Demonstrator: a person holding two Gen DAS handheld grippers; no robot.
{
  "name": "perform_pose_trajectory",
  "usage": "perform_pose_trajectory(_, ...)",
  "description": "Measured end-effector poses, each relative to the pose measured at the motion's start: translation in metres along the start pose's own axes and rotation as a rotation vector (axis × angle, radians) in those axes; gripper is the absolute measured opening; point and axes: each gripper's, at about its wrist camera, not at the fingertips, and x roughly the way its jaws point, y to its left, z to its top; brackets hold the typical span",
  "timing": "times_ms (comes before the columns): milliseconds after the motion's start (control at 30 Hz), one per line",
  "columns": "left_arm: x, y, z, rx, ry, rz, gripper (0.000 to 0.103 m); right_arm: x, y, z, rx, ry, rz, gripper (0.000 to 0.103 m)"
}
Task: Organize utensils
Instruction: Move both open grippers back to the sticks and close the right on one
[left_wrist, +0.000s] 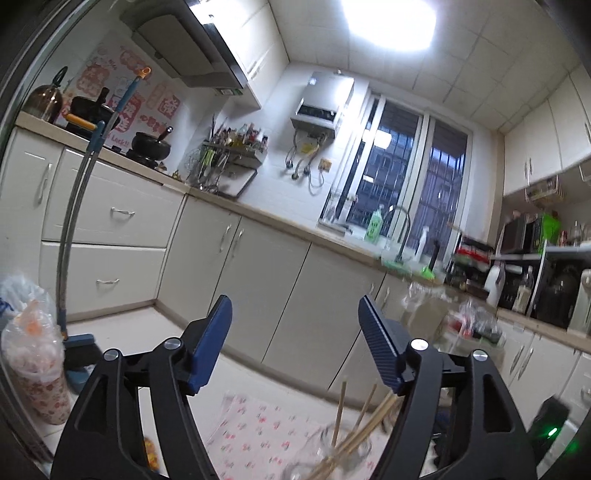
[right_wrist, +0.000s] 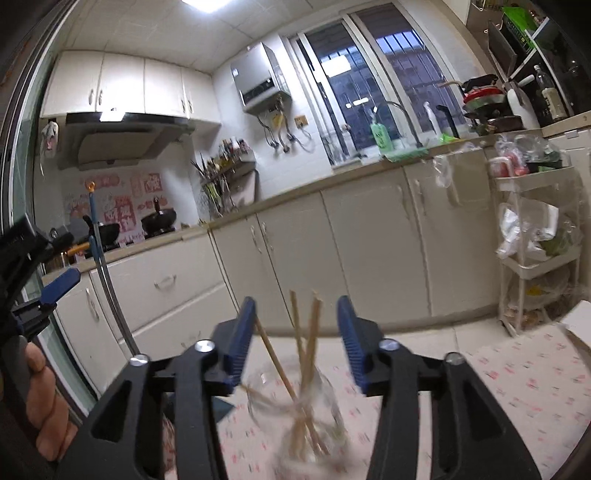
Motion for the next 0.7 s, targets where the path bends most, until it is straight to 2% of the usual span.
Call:
perform_pose_trajectory(100,-0.014,0.002,-0.014,0.036,0.089,0.007,0.072,-0.021,-0.013,-0.021,-0.010,0.156,-0.087,0.054)
perform_pose_trajectory(267,-0.025,0.000,-0.053,0.105,0.275,0.011,0.074,-0.023,-0.037,-0.071,-0.008,0.440,-0.207,0.054)
perform_pose_trajectory(300,-0.026,0.001,-0.062,0.108,0.325,0.007,0.074,-0.019,-0.040,-0.077,-0.003,0.482,-0.211,0.049)
perform_pose_trajectory(333,-0.027,0.001,-0.068,0.108,0.360,0.008,0.074,-0.017,-0.041,-0.083,-0.006,0.503,-0.214,0.045)
perform_pose_trajectory(500,-0.029,0.007,-0.091,0.118,0.468,0.021,0.075,-0.004,-0.032,-0.097,-0.042,0.580,-0.211,0.038)
perform_pose_trajectory(700,-0.030,0.011,-0.104,0.129,0.519,0.022,0.076,0.006,-0.030,-0.105,-0.060,0.649,-0.209,0.034)
